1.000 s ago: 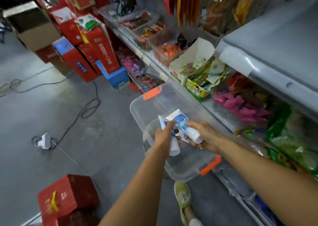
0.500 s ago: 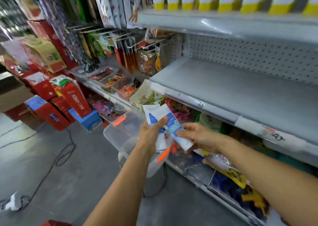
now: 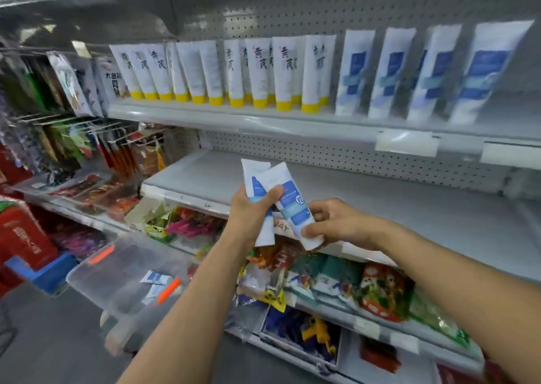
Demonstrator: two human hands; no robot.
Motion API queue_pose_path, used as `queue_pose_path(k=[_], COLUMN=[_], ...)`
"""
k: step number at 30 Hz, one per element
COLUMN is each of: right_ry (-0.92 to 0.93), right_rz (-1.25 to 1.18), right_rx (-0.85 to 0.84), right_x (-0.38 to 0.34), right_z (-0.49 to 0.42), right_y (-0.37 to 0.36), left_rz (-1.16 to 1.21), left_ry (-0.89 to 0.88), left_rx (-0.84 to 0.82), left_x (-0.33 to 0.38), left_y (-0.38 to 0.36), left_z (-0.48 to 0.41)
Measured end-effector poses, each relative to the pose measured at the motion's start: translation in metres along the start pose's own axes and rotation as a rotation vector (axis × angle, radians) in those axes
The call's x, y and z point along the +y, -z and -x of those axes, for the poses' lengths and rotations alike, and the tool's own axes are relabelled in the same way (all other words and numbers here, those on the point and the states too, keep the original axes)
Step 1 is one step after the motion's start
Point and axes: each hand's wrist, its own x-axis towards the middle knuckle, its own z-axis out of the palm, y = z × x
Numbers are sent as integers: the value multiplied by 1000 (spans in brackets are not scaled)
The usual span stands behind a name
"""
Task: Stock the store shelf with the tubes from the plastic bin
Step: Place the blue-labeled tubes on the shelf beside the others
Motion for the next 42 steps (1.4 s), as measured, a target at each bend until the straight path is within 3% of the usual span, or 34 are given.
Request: queue_pose_path(k=[10, 18, 22, 32, 42], right_ry=[136, 251, 179, -11, -30], right_rz=[-34, -50, 8, 241, 237], right_rx=[411, 856, 1007, 1065, 1062], right_x=[-7, -16, -17, -2, 7], right_z=[146, 177, 163, 97, 67], right_y=[131, 220, 261, 316, 342], left_rz=[143, -218, -213, -304, -294], left_ry=[-108, -350, -421, -535, -561], left_rx=[-148, -327, -281, -233, -261], left_x=[80, 109, 122, 138, 125], left_y=[-180, -231, -246, -278, -288], left_z=[51, 35, 18, -23, -48])
